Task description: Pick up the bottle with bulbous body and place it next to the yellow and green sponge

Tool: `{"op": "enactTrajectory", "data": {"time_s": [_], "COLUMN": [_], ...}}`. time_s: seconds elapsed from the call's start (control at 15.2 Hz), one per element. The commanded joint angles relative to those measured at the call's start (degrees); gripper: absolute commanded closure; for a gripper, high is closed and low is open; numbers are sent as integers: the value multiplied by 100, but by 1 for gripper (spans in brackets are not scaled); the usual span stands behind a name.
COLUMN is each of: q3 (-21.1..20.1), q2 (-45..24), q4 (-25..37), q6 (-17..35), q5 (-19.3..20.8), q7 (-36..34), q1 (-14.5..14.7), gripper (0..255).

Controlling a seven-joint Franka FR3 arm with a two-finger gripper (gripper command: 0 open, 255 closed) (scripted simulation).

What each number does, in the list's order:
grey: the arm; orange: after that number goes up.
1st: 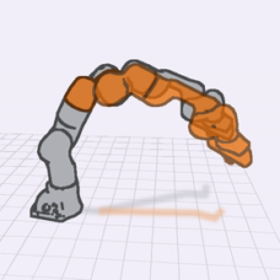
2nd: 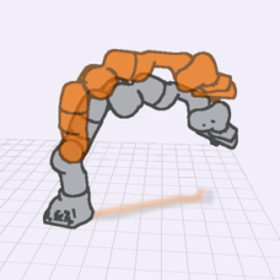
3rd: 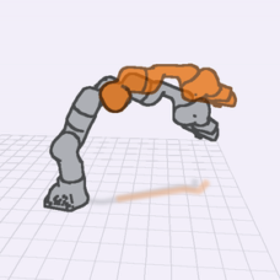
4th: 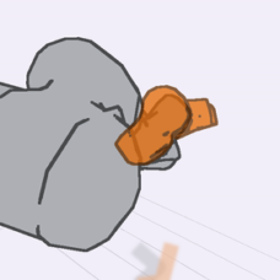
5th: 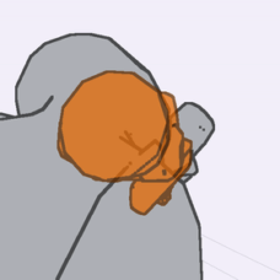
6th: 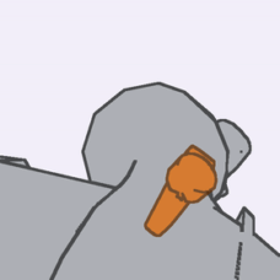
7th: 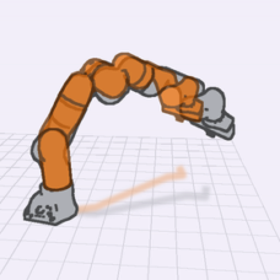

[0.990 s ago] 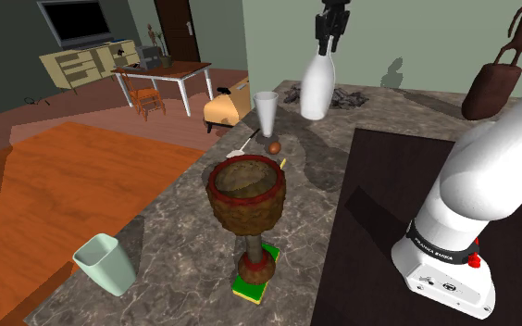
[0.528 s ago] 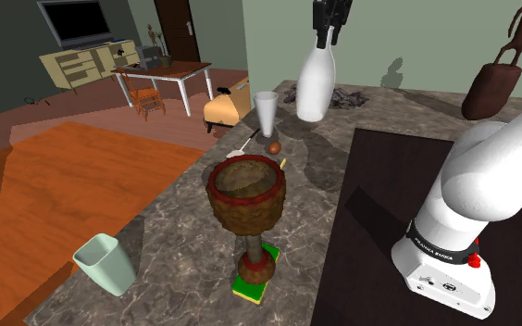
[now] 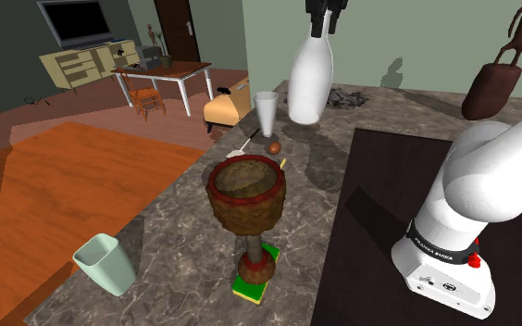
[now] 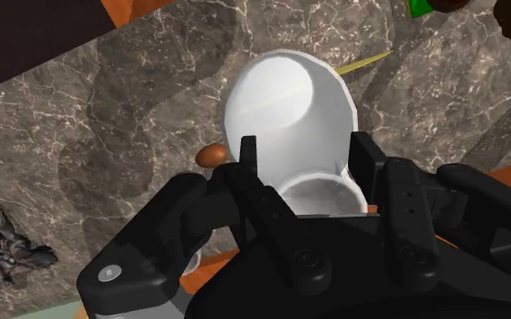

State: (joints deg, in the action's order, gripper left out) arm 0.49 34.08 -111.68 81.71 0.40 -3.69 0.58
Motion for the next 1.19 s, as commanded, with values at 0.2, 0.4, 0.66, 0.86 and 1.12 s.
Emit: {"op": "enactTrajectory", "data": {"time_s": [0.2, 0.4, 0.66, 0.86, 1.12], "q3": [-528, -844, -901, -904, -910], "q2": [48, 16, 150, 285, 449], "q4": [413, 718, 413, 62, -384], "q6": [-457, -714, -539, -323, -40], "q5": [-263, -423, -465, -480, -499], "q7": [-654, -1048, -1107, -1097, -1085], "q1": [137, 204, 224, 235, 249], "gripper": [255, 255, 255, 255, 255]}}
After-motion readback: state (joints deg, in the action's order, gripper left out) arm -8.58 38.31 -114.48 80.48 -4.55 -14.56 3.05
